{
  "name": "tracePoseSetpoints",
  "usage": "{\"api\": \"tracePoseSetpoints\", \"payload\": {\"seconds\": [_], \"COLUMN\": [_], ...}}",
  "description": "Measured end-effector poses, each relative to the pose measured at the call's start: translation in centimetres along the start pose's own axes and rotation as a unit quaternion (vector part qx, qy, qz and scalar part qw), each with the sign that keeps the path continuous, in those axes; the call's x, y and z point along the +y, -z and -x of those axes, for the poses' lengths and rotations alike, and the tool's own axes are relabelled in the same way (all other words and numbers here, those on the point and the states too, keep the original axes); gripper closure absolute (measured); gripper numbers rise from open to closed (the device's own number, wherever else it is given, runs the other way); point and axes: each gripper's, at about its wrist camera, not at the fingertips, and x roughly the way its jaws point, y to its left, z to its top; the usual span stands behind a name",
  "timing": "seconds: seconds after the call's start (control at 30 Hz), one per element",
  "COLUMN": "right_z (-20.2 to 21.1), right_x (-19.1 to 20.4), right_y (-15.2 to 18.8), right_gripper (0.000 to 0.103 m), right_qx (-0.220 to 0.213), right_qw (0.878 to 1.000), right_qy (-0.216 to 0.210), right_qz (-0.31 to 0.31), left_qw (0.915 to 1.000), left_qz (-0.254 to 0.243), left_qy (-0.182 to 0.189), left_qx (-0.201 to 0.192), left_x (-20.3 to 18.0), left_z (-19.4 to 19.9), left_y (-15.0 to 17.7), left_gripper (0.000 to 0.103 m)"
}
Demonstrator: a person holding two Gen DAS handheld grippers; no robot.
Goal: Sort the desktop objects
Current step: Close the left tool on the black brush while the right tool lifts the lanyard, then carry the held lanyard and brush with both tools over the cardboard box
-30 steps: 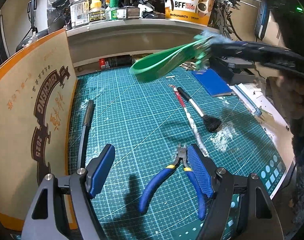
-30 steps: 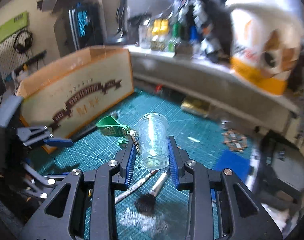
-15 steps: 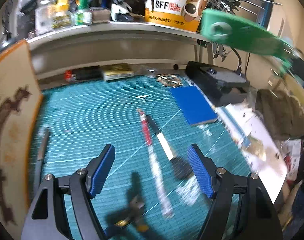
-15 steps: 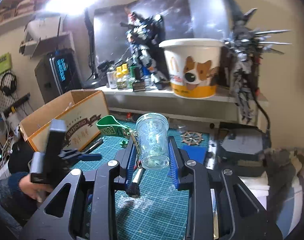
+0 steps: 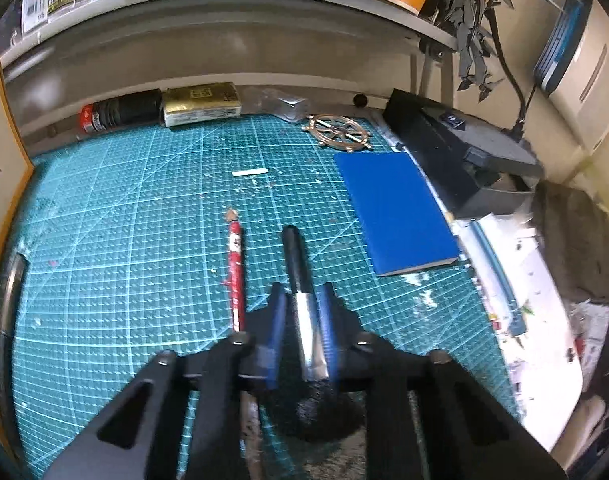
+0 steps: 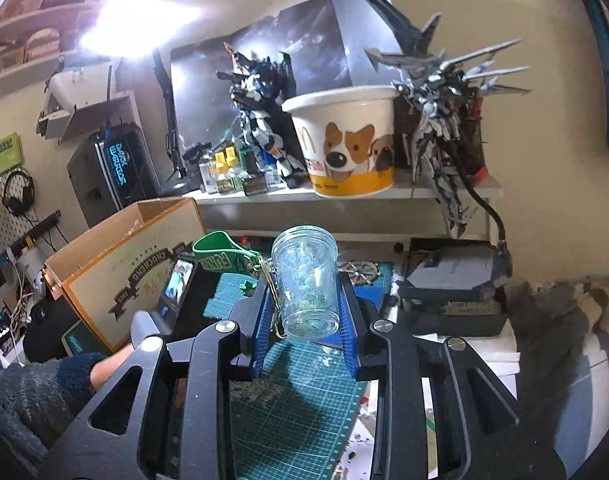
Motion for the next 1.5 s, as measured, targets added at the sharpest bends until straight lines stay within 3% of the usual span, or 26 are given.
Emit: {"api": "tracePoseSetpoints", "payload": {"seconds": [0.17,0.7,1.5], "right_z": [-1.0,-0.6,2.4], "right_x": [-0.6,-0.3,4.4], "right_y": [0.8,0.5,-1.1], "right_gripper": [0.075,0.075,0.075], "right_qx": [0.010,0.007,-0.058], "right_qw": [1.000,0.999,0.993], "right_qy": [-0.003,0.045,0.094], "right_qz": [-0.005,-0.012,-0.043], "left_qw": [0.9999,0.9910,0.9669], "left_qz": [-0.011,-0.077,-0.077], "left_qy": [0.008,-0.036,-0.033], "left_qx": [-0.001,-0.103,-0.241], "left_x": [0.1,-2.0,-1.3], "left_z": [1.0,9.3,20.6], "left_y": [0.7,0.7,1.7], "left_gripper": [0.093,0.092,0.092]}}
